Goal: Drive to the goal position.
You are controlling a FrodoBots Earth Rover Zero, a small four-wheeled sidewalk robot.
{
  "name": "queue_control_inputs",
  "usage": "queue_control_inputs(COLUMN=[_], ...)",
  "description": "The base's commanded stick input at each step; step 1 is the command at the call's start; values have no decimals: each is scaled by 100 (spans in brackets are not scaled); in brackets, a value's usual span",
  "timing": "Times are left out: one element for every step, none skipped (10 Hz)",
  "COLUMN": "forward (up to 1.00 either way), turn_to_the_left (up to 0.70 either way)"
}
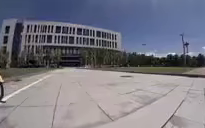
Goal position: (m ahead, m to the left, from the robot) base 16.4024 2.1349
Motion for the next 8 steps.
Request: queue_control_inputs(forward=[27, 26, 26, 26, 26, 26, 26, 26], turn_to_the_left=[0, 0, 0, 0, 0, 0, 0, 0])
